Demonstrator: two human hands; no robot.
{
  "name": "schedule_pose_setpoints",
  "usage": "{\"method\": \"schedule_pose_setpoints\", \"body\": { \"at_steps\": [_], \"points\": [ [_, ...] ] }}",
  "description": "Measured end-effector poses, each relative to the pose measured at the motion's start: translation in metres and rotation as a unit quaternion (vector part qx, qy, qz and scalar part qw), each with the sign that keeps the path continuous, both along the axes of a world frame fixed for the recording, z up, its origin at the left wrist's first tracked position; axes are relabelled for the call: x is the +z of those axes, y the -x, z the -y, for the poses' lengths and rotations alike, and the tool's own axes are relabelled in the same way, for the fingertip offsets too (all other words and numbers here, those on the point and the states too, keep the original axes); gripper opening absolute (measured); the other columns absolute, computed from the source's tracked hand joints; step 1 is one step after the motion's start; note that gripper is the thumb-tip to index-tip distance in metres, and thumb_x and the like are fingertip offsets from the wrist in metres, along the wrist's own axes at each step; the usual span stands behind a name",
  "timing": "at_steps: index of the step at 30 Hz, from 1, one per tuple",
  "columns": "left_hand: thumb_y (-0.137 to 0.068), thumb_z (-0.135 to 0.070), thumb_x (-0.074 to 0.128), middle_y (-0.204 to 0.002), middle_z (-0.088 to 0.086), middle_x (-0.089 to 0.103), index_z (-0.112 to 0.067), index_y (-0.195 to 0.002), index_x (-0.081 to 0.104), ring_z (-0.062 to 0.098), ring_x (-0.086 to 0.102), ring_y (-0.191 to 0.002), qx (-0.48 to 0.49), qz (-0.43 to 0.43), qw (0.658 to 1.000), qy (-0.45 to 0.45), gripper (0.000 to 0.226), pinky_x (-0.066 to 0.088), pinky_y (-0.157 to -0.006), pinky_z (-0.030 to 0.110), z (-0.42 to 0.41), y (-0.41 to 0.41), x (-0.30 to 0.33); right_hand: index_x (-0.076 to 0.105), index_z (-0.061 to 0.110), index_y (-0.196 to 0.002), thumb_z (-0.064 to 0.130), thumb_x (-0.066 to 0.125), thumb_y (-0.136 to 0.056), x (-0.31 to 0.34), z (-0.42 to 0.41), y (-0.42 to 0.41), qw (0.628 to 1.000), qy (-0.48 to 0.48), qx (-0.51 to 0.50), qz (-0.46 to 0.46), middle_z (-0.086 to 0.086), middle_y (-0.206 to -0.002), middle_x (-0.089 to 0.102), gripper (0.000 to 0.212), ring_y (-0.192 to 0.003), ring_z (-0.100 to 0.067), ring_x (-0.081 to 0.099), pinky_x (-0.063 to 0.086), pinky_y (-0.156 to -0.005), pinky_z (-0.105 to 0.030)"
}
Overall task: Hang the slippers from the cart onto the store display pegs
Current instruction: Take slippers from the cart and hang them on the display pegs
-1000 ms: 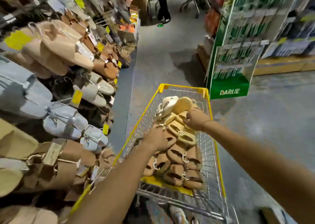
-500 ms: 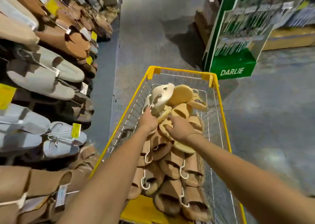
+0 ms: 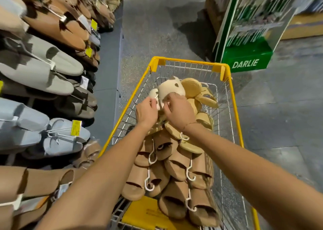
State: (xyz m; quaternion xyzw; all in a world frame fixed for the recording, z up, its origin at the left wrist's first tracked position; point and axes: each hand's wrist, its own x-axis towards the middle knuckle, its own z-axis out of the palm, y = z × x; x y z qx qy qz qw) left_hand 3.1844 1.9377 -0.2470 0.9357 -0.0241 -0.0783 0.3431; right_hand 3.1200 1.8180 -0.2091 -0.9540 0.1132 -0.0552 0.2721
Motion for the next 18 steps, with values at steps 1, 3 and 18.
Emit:
{"method": "schedule_pose_setpoints", "body": {
  "at_steps": [1,3,18],
  "points": [
    [-0.103,-0.033,0.045,-0.077,0.007,0.064,-0.01,-0.084,0.063,0.028,0.056,-0.072,-0.005,0.016,1.0,0.014,0.036,0.034,-0.062,0.034,-0.001,0.003,0.011,0.059,0.012,-0.099,0.029,0.05,-0.095,0.011,0.001,-0.004,1.0,0.014,-0.001,0.024,-0.008,-0.095,0.062,0.019,-0.09,-0.029,0.055,0.048,-0.074,-0.041],
    [-0.103,-0.035,0.048,-0.065,0.002,0.056,-0.014,-0.074,0.058,0.023,0.049,-0.064,-0.019,0.048,0.998,0.023,0.037,0.028,-0.058,0.033,-0.005,0.009,0.035,0.06,0.014,-0.1,0.028,0.052,-0.094,0.035,0.006,-0.013,0.998,0.036,0.01,0.058,-0.005,-0.096,0.062,0.017,-0.092,-0.026,0.053,0.045,-0.079,-0.039],
    [-0.081,-0.012,0.069,-0.06,-0.011,0.049,-0.021,-0.064,0.054,0.009,0.044,-0.06,-0.261,0.203,0.944,-0.015,0.024,0.034,-0.058,0.018,-0.113,0.091,0.275,0.075,0.027,-0.082,0.016,0.071,-0.09,0.233,-0.034,0.011,0.91,-0.138,0.365,-0.14,0.003,-0.075,0.062,0.015,-0.072,-0.008,0.053,0.046,-0.07,-0.027]
  ]
}}
